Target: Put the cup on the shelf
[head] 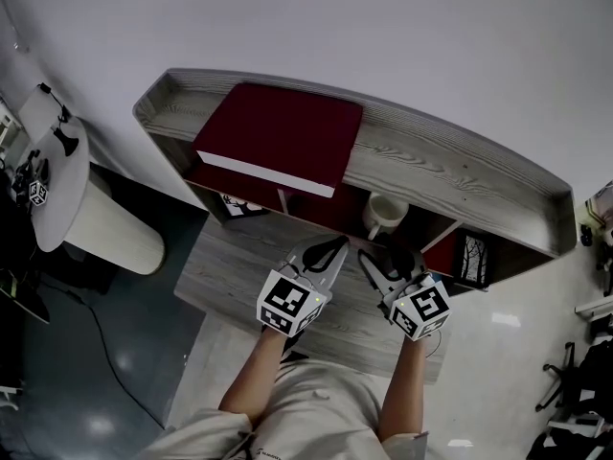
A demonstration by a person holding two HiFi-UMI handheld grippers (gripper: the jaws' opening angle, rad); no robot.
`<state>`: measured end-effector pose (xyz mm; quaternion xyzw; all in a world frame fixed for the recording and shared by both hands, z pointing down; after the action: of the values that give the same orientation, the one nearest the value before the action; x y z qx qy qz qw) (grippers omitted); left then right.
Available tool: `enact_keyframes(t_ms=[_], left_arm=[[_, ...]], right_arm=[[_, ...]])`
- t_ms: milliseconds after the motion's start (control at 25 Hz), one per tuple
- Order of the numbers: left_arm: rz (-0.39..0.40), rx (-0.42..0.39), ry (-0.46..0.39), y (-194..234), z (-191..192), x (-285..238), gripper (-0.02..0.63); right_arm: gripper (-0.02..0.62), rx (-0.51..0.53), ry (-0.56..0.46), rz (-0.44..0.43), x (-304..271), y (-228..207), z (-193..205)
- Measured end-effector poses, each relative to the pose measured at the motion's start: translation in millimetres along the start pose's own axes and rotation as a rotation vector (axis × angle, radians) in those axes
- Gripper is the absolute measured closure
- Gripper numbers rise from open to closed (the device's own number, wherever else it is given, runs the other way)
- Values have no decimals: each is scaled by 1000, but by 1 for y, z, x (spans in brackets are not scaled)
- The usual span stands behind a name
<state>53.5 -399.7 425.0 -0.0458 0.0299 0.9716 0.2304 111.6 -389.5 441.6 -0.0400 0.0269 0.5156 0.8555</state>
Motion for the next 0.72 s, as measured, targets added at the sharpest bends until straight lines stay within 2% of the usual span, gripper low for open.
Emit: enact_keyframes(t_ms=[360, 600, 720], left_arm=[[-55, -8, 6, -28, 5, 9, 595], [-121, -16, 20, -50, 8, 18, 595], [-179, -5, 6, -59, 7, 25, 595]], right_arm=[[365, 0, -20, -23, 26, 7, 0], [365, -28, -29, -14, 51, 9, 0], [367, -21, -20, -20, 61, 12, 2]])
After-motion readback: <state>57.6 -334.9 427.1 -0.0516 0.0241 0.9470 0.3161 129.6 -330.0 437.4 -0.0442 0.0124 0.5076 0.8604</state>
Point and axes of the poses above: the fingertips, and each gripper's own axes: x backward along the fingers, y to its left, z out of its underside, the point moved 1 cm from there along x, backward along the fingers, and after that the axes turned 6 degrees about z, right-handed, at the moved point
